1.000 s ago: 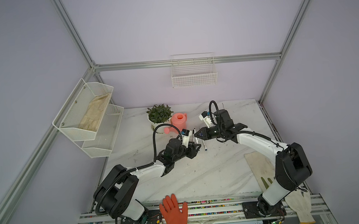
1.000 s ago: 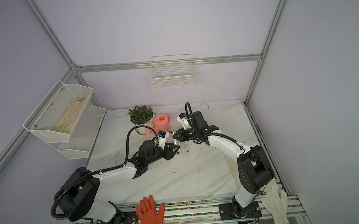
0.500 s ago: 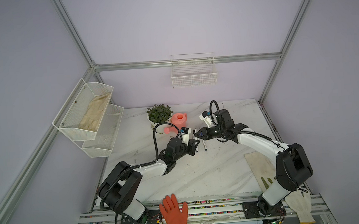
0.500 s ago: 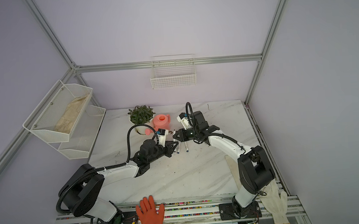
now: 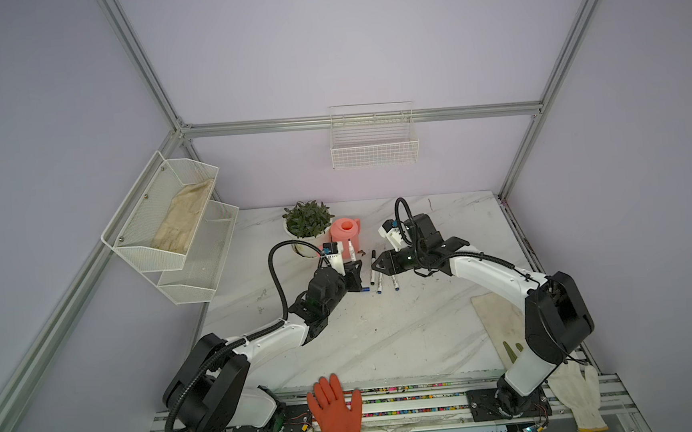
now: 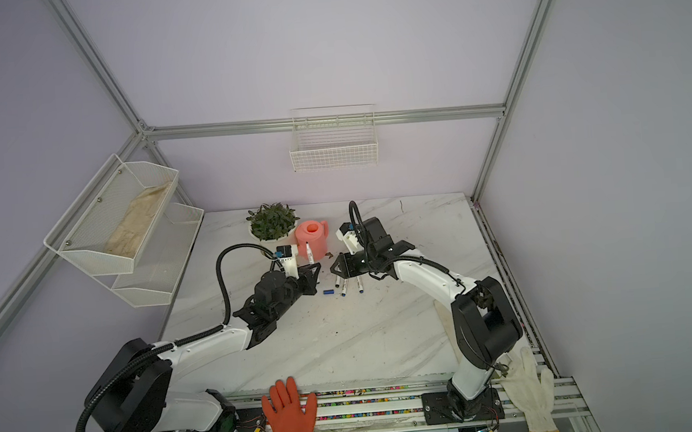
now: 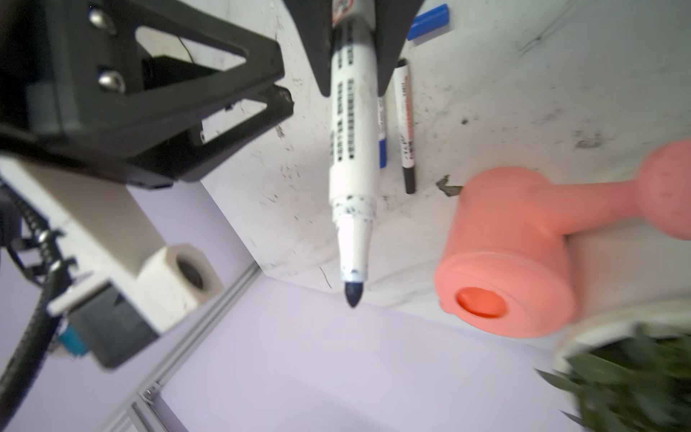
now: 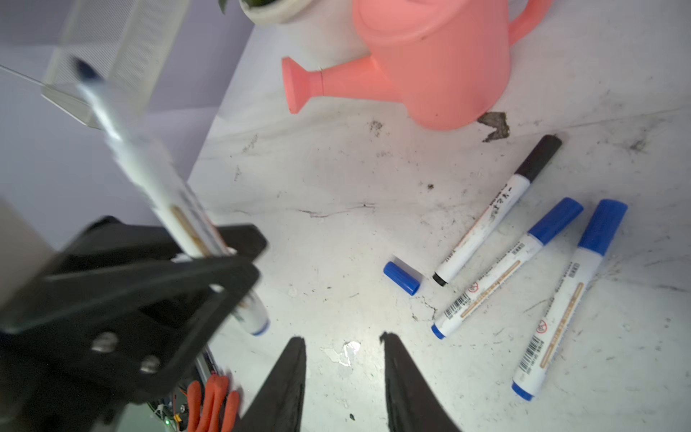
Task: Insert the pens into the pen caps
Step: 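Hold the marker upright with the left gripper while the right grasps the blue cap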
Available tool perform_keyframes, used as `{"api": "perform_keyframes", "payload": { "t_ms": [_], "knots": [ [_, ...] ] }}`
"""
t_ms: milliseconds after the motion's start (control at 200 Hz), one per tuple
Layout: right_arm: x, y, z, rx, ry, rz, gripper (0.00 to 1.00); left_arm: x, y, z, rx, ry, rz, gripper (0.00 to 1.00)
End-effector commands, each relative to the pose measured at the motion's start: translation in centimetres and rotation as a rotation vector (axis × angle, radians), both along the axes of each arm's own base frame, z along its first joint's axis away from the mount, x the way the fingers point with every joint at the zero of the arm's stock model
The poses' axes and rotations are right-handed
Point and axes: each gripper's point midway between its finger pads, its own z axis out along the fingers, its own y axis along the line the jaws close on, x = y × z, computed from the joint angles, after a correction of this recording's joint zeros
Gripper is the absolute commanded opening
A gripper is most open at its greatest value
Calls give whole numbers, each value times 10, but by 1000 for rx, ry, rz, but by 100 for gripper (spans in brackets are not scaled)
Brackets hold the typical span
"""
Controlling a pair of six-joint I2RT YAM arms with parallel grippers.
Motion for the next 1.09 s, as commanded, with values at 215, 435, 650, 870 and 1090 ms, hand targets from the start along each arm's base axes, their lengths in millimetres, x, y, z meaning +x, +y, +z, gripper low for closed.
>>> {"api": "perform_keyframes", "payload": {
  "t_ms": [215,435,650,870,1090],
  "knots": [
    [-1,20,-81,-432,-63,114,40,-10,84,-29,129,97,354,0],
    [17,23,-109,-581,-133,156,39,-13,92,-34,140,108,374,0],
    [22,30,-120,-611,-147,190,39,-13,95,-38,144,126,380,0],
    [16,45,-119,-557,-142,222,38,-12,95,-41,146,134,375,0],
    [7,46,-131,-552,-105,252,37,-11,91,-44,141,147,363,0]
  ]
}}
